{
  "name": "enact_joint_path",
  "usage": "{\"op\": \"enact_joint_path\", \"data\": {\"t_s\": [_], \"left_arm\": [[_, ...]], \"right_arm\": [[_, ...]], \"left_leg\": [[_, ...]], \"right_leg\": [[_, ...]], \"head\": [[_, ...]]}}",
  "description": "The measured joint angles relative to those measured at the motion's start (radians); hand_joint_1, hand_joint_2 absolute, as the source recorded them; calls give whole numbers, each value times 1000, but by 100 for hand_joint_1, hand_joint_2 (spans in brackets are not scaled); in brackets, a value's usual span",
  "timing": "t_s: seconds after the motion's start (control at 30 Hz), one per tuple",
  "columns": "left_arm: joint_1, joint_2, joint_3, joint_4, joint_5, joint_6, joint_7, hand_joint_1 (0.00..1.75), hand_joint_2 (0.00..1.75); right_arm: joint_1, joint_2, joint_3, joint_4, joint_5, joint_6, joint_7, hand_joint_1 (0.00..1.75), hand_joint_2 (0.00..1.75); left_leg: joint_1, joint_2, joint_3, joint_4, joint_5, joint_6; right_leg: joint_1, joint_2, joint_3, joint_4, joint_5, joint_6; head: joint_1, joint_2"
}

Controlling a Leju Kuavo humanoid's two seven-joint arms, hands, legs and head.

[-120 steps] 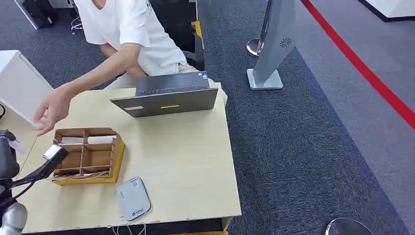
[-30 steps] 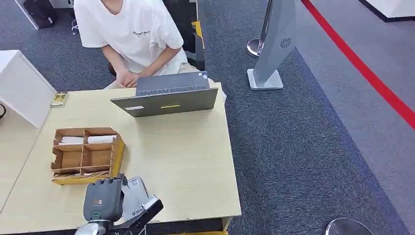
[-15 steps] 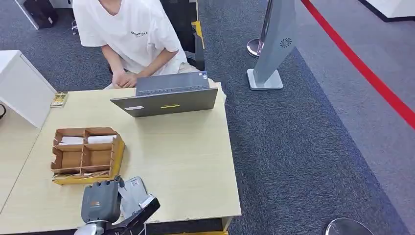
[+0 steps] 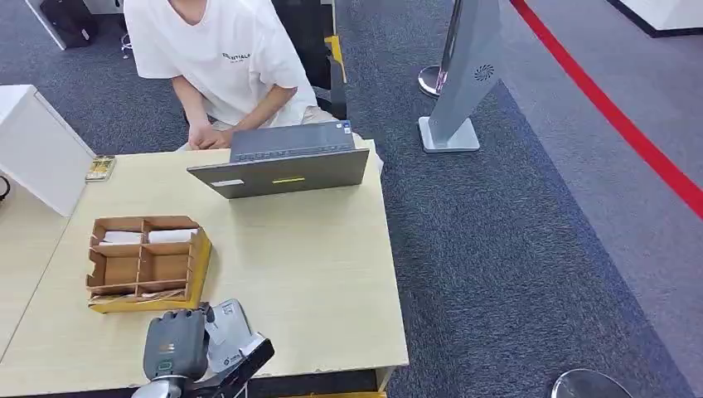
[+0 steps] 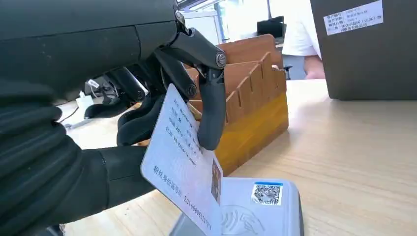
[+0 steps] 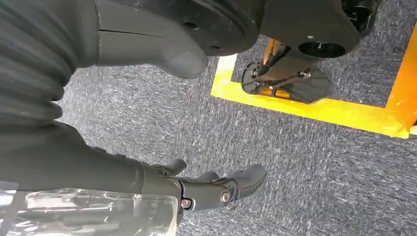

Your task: Pass the card to the sensor for recognition and then transmit it.

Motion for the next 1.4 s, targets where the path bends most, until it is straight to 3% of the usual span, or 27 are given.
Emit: {"op": "enact_joint_path", "data": {"t_s": [0.53, 0.8, 1.1, 1.4], "left_arm": [[-2, -5, 32, 32, -19, -3, -3, 175, 175], [-22, -2, 42, -14, -23, -8, -3, 175, 175], [-125, 39, 42, -141, -28, -14, 15, 175, 175], [-300, 129, 69, -188, -30, -23, 56, 175, 175]], "right_arm": [[0, 0, 0, 0, 12, 10, 2, 0, 175], [-1, 0, 0, 0, 16, 17, -2, 0, 175], [-2, 0, 0, 0, 26, 29, -9, 0, 175], [-8, 0, 2, 2, 52, 37, -15, 0, 175]], "left_leg": [[0, 0, 0, 0, 0, 0], [0, 0, 0, 0, 0, 0], [0, 0, 1, 0, 1, 0], [1, -1, 0, 0, 2, 0]], "right_leg": [[0, 0, 0, 0, 0, 0], [0, 0, 0, 0, 0, 0], [0, 0, 0, 0, 1, 0], [0, -1, 0, 1, 1, 0]], "head": [[0, 0], [0, 0], [0, 0], [0, 0]]}}
